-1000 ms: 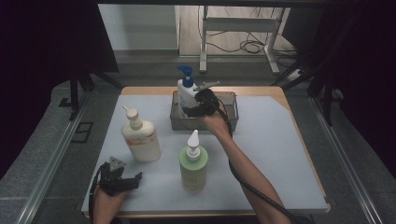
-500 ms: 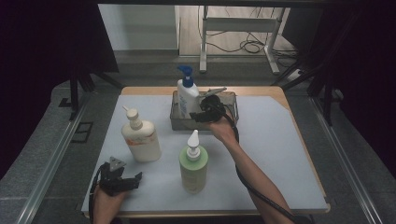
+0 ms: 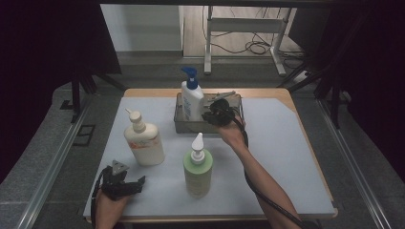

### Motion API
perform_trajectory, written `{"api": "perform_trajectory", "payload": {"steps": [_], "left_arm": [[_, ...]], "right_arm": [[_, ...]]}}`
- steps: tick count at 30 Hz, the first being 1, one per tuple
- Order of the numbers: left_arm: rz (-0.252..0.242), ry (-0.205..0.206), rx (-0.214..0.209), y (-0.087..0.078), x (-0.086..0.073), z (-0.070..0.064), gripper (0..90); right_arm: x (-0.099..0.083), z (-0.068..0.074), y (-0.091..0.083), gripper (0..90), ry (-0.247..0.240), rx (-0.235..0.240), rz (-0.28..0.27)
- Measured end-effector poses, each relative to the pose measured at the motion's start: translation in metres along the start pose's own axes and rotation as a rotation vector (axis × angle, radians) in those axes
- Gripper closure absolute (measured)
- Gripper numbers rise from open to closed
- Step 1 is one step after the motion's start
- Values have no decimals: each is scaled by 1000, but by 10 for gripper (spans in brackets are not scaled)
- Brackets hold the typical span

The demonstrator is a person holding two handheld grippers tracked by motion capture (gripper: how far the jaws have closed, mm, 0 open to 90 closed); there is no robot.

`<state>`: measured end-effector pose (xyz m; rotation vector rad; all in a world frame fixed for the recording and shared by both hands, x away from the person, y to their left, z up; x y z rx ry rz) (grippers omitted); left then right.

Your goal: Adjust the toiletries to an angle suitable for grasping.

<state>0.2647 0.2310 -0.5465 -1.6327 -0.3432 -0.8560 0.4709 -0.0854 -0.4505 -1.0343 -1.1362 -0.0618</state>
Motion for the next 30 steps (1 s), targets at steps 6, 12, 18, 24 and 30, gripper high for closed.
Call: {"api": "perform_trajectory", "payload": {"steps": [6,12,18,24,30], "left_arm": [[2,2,1,0,0,0,106],[2,2,1,0,0,0,106],[3,3,2,0,0,0,106],[2,2,1,0,0,0,106],[2,2,1,0,0,0,106]], "right_arm": [[-2,-8,7,891,33,-13,2],[-1,-12,15,897,50,-28,16],[-1,-17,23,897,75,-41,37],[1,-19,30,896,83,-51,58],[2,-19,35,897,94,-56,70]]}}
Point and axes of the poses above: each handheld gripper's, and its own axes: y roughly forward along the jaws, x roughly out of its top, z roughly to its left, the point moved 3 cm from there along y, roughly forward along the jaws, and after that the axes turned 1 degree about -z, right-handed, at the moved point
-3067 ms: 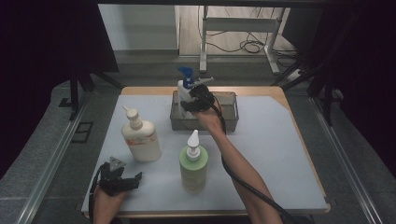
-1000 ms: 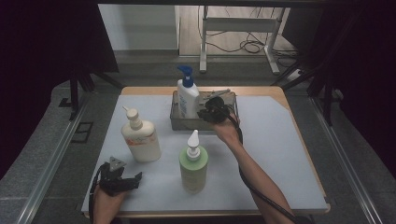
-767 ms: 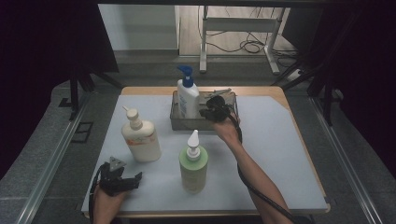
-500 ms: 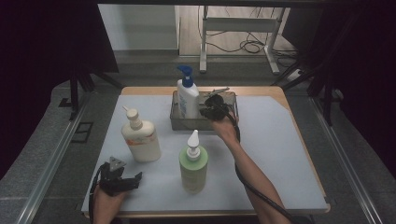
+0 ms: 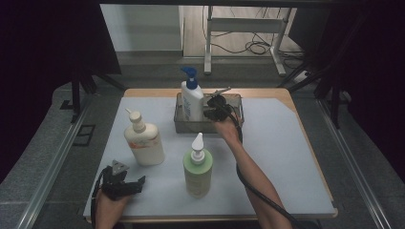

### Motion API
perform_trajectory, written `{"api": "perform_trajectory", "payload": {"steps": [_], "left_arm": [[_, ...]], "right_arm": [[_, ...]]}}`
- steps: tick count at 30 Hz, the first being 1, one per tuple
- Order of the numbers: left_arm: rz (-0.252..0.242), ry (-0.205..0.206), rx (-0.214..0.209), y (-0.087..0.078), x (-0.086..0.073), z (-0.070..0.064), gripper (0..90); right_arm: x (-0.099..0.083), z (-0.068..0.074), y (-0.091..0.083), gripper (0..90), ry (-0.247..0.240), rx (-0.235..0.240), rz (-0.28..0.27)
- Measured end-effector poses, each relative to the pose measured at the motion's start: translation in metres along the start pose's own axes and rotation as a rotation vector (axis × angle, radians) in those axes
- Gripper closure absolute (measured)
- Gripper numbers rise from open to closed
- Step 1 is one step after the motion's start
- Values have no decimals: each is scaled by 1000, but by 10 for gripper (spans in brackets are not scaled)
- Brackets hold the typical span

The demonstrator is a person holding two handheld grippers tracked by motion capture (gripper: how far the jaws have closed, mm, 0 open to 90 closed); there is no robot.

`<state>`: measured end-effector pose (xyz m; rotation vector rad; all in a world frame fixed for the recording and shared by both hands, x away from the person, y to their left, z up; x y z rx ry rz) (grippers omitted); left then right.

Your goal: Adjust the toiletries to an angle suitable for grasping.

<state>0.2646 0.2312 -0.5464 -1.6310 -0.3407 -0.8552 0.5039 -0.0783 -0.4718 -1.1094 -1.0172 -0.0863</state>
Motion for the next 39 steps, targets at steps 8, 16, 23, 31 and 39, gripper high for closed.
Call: {"api": "perform_trajectory", "payload": {"steps": [8,16,23,31,39], "left_arm": [[1,0,0,0,0,0,106],[1,0,0,0,0,0,105],[1,0,0,0,0,0,106],[1,0,0,0,0,0,106],[-1,-1,0,0,0,0,106]], "right_arm": [[0,1,1,895,9,10,8],[0,5,4,883,1,23,9],[1,9,8,875,-7,30,14],[2,13,9,875,-17,35,19],[2,18,15,872,-21,41,26]]}}
Point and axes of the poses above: each handheld gripper's, and its own axes: y roughly forward along the jaws, x roughly out of its top, z roughly to its left, the point moved 3 cm from there along y, roughly forward along the jaws, and after that the axes turned 1 degree about -z, right-handed, at the moved point
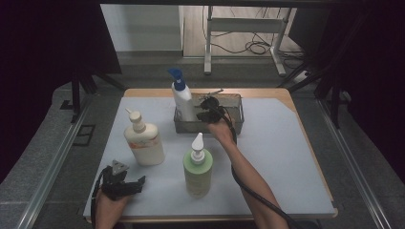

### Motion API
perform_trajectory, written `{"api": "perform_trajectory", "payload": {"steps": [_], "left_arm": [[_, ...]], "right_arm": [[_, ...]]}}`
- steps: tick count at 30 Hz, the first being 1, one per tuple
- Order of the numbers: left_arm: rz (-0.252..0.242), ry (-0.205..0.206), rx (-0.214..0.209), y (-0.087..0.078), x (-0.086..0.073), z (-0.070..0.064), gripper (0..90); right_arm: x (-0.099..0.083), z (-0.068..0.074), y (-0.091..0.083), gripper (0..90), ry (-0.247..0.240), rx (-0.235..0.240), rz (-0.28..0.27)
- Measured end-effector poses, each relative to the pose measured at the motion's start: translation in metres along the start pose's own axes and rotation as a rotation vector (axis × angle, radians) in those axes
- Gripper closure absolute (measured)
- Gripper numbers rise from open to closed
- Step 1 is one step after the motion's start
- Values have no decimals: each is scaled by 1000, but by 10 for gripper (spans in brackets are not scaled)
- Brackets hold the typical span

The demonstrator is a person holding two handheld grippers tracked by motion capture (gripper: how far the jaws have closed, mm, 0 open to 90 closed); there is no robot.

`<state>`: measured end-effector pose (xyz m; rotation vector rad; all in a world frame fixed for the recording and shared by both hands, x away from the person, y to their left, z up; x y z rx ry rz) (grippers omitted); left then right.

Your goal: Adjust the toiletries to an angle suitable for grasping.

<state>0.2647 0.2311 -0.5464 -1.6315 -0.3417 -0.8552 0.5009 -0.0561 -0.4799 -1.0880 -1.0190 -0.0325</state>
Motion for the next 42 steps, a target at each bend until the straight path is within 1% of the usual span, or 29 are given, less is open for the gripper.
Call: {"api": "perform_trajectory", "payload": {"steps": [2,12,17,19,22,36,42], "left_arm": [[-1,0,1,0,0,0,106],[0,0,0,0,0,0,106],[1,1,0,0,0,0,106],[1,1,1,0,0,0,106],[1,1,0,0,0,0,106],[2,1,1,0,0,0,105],[2,1,1,0,0,0,105]], "right_arm": [[0,1,1,873,-11,-3,6],[1,3,4,871,-14,0,19],[3,11,6,858,-33,22,23],[4,13,7,858,-34,26,24],[6,17,9,860,-51,22,21],[8,21,6,866,-53,31,12],[8,21,6,858,-43,41,7]]}}
Point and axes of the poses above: each handheld gripper's, and its own axes: y roughly forward along the jaws, x roughly out of its top, z roughly to its left, the point moved 3 cm from there along y, roughly forward along the jaws, and after that the axes turned 1 degree about -z, right-handed, at the moved point
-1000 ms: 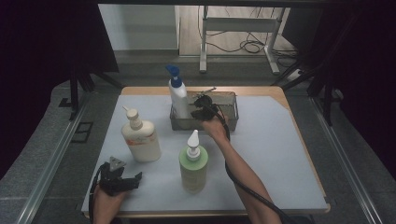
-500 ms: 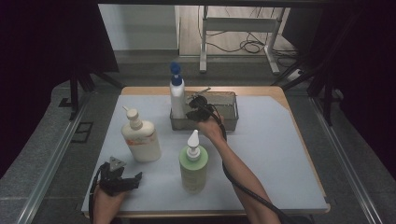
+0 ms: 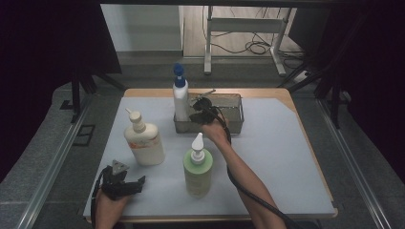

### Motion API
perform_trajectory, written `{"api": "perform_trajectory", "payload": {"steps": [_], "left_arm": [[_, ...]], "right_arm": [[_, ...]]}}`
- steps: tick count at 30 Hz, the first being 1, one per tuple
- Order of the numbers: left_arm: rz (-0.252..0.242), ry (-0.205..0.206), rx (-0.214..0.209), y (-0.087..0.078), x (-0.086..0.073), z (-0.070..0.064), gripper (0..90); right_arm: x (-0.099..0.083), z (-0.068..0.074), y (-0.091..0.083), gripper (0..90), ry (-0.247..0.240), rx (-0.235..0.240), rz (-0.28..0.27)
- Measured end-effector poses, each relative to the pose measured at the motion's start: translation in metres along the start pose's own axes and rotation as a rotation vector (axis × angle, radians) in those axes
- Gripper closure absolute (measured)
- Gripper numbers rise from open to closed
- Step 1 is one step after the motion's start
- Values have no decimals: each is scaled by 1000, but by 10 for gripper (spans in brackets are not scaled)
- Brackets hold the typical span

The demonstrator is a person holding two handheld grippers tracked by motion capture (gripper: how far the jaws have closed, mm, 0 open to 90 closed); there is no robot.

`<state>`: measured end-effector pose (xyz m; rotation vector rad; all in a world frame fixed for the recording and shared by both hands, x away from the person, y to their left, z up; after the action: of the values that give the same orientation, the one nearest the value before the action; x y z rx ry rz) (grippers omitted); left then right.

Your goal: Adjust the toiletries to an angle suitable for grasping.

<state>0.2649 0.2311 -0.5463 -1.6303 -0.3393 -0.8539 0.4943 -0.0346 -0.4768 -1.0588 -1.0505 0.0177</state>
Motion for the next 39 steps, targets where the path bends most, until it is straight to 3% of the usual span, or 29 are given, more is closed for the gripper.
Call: {"api": "perform_trajectory", "payload": {"steps": [11,27,39], "left_arm": [[-1,-1,-1,0,0,0,105],[-2,0,0,0,0,0,105],[-5,0,2,0,0,0,105]], "right_arm": [[1,-1,-8,745,-23,7,-23],[-2,-4,-30,496,-38,18,-60],[-6,-2,-44,400,-67,39,-71]]}}
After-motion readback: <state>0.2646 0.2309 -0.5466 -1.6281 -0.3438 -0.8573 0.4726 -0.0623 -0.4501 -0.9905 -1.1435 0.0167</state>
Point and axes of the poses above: each handheld gripper's, and its own axes: y roughly forward along the jaws, x roughly out of its top, z roughly to its left, the point moved 3 cm from there along y, roughly forward along the jaws, and after that the axes turned 1 degree about -z, right-handed, at the moved point
